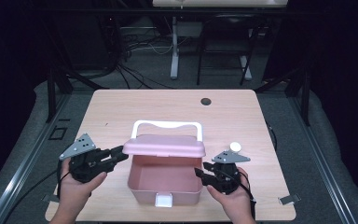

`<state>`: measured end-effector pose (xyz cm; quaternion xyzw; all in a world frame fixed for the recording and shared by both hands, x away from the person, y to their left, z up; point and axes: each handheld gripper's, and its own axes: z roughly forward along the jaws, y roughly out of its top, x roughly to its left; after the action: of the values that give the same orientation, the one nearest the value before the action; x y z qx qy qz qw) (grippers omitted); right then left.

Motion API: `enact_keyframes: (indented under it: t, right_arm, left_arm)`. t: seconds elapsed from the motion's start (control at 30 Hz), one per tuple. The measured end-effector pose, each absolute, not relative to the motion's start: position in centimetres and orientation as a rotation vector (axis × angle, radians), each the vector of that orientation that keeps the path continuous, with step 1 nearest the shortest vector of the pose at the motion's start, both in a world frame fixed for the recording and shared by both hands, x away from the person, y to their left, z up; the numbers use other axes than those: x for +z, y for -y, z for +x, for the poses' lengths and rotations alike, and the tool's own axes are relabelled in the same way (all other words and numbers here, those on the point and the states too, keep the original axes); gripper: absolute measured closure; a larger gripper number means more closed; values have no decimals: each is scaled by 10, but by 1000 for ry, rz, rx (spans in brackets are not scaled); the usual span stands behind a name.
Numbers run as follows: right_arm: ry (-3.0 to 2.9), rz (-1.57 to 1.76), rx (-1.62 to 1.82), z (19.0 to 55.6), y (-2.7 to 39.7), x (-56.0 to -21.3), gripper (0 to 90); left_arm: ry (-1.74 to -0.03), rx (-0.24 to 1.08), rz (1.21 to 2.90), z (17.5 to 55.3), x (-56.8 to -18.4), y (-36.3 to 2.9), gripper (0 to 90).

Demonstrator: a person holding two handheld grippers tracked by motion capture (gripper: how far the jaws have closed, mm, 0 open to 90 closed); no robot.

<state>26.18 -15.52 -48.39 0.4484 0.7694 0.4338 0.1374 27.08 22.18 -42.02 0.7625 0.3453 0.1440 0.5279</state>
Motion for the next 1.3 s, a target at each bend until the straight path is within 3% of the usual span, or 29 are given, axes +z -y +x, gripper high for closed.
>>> enact_keyframes:
  t: [1.3]
  right_arm:
    - [-2221, 1318, 1238, 265, 154, -488, 616]
  left_arm:
    - [-848, 384, 1788, 294, -410, -216, 733]
